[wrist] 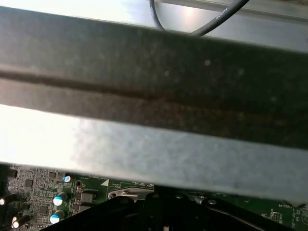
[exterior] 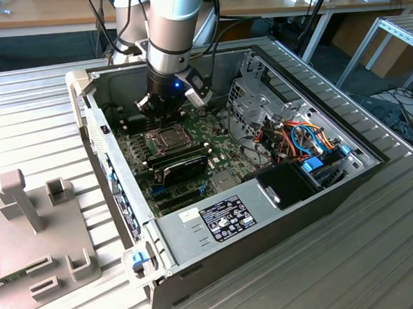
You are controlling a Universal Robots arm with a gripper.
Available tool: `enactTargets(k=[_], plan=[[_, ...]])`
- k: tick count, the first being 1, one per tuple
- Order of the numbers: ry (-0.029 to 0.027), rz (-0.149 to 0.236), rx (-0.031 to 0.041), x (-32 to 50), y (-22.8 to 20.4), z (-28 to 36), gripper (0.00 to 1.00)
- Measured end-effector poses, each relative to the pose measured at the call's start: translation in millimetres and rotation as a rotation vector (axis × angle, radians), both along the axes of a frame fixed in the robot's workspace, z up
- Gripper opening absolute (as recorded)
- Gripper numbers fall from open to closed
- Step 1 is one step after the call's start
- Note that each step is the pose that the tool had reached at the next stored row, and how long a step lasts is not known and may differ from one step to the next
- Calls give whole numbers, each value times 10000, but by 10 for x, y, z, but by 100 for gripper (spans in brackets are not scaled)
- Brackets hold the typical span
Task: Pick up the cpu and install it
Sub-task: 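Install the first cpu locking lever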
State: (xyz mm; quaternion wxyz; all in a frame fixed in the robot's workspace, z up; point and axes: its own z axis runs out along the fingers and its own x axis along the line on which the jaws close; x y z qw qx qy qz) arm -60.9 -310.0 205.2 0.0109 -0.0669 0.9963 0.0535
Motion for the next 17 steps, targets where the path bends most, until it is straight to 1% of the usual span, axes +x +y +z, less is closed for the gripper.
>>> enactTargets(k=[6,17], plan=[[1,-1,-1,10,0,-25,11],[-1,0,1,10,-3,-27,11]])
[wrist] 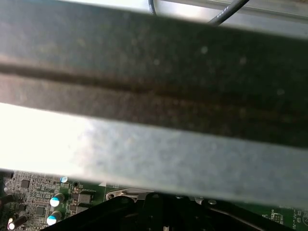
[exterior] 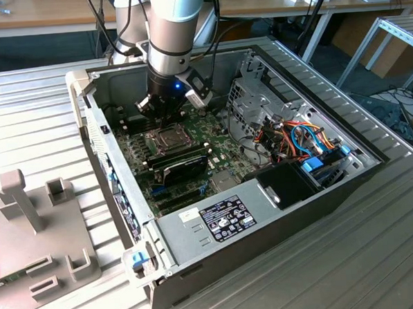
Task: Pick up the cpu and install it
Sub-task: 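Install the first cpu locking lever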
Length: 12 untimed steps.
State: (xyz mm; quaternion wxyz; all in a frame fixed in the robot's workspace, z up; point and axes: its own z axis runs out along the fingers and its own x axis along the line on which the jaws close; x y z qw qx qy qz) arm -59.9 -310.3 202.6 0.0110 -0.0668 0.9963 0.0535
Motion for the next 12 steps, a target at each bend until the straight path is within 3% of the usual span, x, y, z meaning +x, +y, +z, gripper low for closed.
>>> enactTargets(k=[12], plan=[[-1,2,-15,1,0,20,11]])
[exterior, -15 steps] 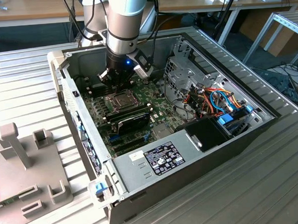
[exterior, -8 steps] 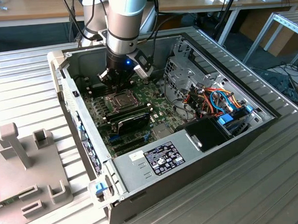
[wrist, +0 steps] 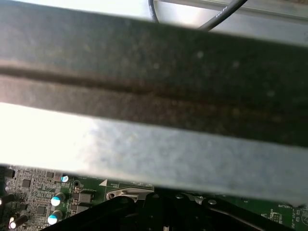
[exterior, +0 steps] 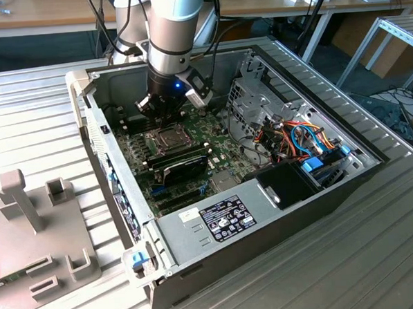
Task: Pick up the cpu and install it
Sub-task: 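Install the first cpu locking lever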
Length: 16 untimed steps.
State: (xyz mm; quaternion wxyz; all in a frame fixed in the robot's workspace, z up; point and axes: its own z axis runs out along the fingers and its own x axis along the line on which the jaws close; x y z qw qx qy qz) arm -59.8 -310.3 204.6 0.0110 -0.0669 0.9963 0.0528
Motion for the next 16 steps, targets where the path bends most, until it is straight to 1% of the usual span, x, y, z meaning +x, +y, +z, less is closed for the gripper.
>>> enactTargets(k=[7,13,16], plan=[[1,-1,-62,-1,-1,1,11],[1,-1,-87,0,-1,-2,11],[1,-2,-88,-1,-2,-17,11]])
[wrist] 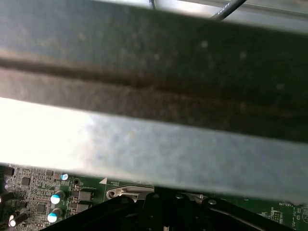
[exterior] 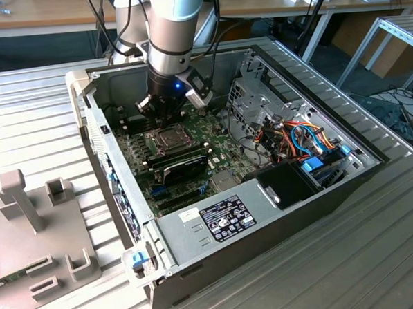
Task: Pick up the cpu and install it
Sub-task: 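Install the first cpu locking lever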
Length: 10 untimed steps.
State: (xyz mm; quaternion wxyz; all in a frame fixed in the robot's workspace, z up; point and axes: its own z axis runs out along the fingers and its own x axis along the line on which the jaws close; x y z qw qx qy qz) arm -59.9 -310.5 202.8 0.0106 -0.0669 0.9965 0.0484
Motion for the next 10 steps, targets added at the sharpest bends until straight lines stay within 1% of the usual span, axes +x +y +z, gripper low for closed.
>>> enactTargets(k=[10], plan=[[-1,1,4,0,1,-17,11]])
